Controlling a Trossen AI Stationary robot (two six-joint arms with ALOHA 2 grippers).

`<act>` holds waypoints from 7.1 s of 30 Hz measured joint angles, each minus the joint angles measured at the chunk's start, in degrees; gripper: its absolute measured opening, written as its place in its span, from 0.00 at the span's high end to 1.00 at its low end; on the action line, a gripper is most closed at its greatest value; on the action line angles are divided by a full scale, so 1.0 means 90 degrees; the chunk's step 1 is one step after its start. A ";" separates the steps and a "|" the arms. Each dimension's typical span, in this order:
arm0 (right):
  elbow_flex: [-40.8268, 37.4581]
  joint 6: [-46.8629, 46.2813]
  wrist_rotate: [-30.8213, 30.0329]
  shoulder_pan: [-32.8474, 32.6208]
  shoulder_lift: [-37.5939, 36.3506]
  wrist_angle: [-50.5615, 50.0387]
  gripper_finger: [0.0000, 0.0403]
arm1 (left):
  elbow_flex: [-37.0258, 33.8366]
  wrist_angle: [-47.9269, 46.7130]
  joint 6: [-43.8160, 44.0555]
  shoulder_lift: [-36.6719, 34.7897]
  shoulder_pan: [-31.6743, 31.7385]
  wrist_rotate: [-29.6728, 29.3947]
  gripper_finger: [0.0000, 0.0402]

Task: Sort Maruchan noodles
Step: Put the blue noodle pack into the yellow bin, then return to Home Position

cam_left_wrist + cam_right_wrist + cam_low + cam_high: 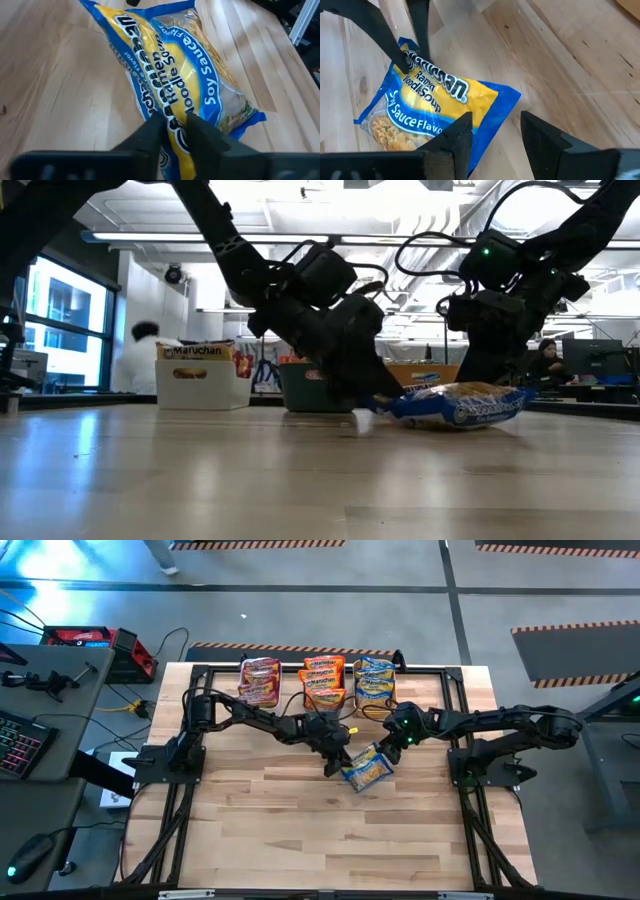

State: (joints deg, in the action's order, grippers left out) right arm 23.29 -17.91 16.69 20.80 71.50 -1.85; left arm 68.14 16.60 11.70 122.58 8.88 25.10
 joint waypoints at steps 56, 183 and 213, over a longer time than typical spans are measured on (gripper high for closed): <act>0.0656 0.0813 0.2347 0.0185 0.1161 0.0595 0.50 | 0.0000 0.0156 -0.5704 -0.0965 -0.0651 -0.2898 1.00; 0.0858 0.1197 -0.4845 0.0437 0.1274 0.2594 1.00 | -0.4048 0.4187 -0.1659 -0.3497 0.0374 -0.2298 0.75; 0.0857 0.3831 -0.2992 -0.0568 -0.1339 0.1213 1.00 | -0.5360 0.2012 -0.1827 -0.6755 0.0517 -0.2187 0.75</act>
State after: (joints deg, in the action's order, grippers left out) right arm 31.00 16.56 -10.24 15.68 59.45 9.07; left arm 19.90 34.71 -4.74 61.79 13.54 5.42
